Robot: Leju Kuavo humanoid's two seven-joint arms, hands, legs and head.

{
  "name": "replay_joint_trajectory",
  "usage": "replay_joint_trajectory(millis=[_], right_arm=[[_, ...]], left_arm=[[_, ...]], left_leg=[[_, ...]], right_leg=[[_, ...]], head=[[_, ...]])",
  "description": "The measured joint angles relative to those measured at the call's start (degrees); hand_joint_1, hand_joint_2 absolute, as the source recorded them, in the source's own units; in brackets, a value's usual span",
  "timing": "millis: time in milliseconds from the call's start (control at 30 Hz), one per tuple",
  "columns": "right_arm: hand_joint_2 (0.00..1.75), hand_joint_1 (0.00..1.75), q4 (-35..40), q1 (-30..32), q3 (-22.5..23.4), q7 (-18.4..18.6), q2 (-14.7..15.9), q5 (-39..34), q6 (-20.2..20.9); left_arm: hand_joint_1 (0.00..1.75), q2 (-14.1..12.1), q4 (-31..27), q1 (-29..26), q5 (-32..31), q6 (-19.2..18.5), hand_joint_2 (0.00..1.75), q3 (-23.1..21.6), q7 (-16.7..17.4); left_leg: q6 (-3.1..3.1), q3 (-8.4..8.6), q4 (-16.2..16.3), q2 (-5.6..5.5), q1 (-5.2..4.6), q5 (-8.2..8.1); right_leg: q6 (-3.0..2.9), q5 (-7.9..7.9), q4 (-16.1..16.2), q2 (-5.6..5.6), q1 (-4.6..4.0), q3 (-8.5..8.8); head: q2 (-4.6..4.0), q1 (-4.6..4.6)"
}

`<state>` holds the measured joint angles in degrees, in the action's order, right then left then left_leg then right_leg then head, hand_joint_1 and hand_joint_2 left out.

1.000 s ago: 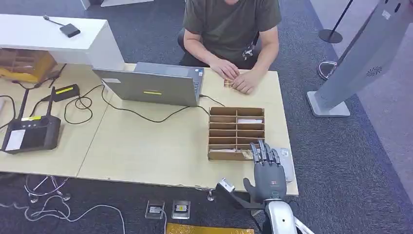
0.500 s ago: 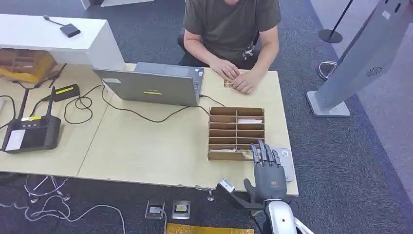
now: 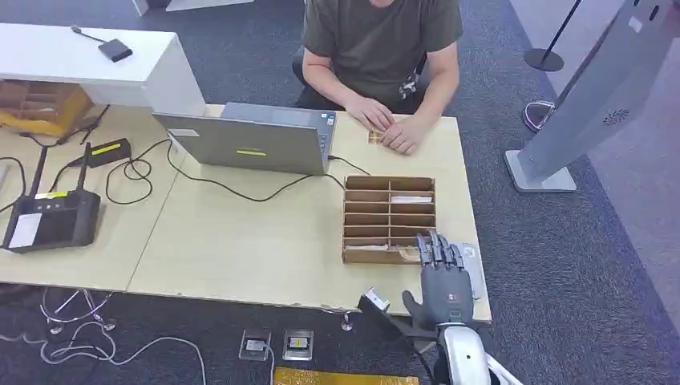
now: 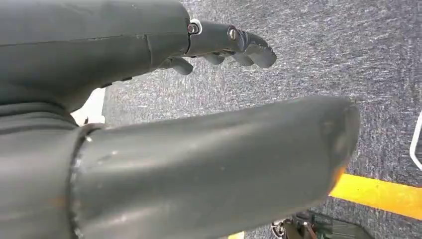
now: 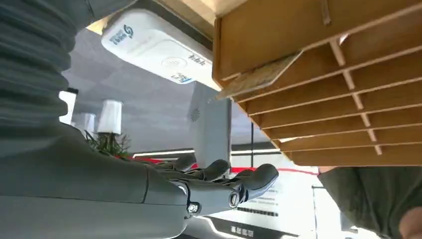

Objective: Pass the card to the sensor for recognition and then transmit it.

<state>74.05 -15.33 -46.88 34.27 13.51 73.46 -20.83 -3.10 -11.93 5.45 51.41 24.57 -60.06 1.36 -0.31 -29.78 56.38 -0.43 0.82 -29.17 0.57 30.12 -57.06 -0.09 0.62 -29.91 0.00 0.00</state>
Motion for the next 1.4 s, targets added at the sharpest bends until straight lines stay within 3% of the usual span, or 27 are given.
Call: replay_joint_trajectory(millis=[1400], right_arm=[[1.75,0.0,-5.7,-1.9,-0.1,0.0,-0.6,-1.5,-0.8]], left_arm=[[0.0,0.0,-0.2,0.4,0.1,0.0,0.0,-1.0,-0.1]], left_leg=[[0.0,-0.01,0.0,0.0,0.0,0.0]], right_leg=[[0.0,0.0,0.0,0.0,0.0,0.0]], head=[[0.0,0.0]])
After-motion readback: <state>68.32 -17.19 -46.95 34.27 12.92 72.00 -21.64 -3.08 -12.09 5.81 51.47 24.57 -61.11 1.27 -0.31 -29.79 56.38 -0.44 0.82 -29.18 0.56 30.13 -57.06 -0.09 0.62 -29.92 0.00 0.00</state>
